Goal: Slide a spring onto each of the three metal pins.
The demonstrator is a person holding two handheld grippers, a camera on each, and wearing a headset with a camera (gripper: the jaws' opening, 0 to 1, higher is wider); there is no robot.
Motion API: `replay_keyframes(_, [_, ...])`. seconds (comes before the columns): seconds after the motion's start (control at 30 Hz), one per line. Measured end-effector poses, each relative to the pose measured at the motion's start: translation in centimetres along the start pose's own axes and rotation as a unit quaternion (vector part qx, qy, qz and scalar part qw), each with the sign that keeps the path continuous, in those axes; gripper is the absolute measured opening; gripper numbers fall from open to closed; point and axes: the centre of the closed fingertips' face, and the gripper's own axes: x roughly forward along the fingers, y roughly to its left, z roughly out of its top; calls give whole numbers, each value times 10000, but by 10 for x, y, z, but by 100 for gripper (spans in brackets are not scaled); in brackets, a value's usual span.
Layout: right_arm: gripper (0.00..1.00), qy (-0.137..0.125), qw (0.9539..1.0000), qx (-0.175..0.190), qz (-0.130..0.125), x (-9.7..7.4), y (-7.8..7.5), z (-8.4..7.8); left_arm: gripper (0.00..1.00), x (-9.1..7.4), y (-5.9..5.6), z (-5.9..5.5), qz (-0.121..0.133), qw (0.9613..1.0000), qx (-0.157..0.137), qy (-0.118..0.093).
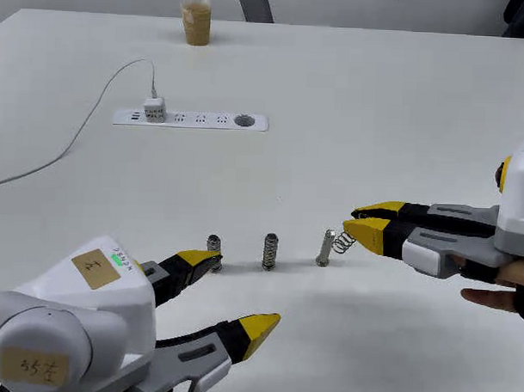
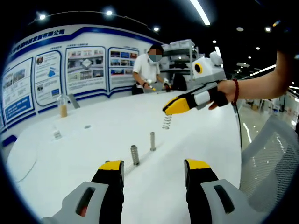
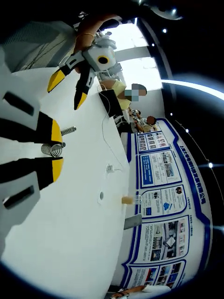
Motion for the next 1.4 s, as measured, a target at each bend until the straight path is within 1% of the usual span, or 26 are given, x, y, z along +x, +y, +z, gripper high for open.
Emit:
replay_keyframes(0.17, [12,-6,9999,-18,-105,4,-9,2,60,-3,8,-2,192,9996,-210,-21])
replay_keyframes(0.23, [12,-2,9999,-52,-153,7,-12,2,62,-5,10,-4,245,9995,-214,-11])
replay_keyframes(0.3, [12,11,9998,-82,-191,9,-15,2,64,-6,11,-7,304,9993,-199,56])
replay_keyframes(0.37, [11,17,9997,-101,-219,11,-18,3,66,-7,13,-9,351,9992,-193,81])
replay_keyframes(0.5, [11,78,9993,-186,-304,16,-24,1,71,-8,14,-14,386,9988,-249,153])
replay_keyframes(0.67, [11,139,9991,-197,-362,23,-30,-2,77,-8,15,-17,402,9984,-340,215])
replay_keyframes(0.8, [11,215,9987,-218,-396,27,-33,-7,80,-7,16,-20,459,9978,-425,204])
replay_keyframes(0.93, [11,281,9984,-268,-417,29,-34,-11,83,-7,17,-21,495,9976,-445,203])
replay_keyframes(1.07, [12,346,9980,-293,-450,32,-36,-15,87,-8,20,-24,545,9972,-437,263])
replay_keyframes(1.23, [12,445,9971,-426,-436,35,-33,-19,93,-8,19,-24,521,9971,-493,241])
replay_keyframes(1.4, [12,532,9963,-529,-428,38,-32,-22,95,-8,19,-23,505,9972,-478,257])
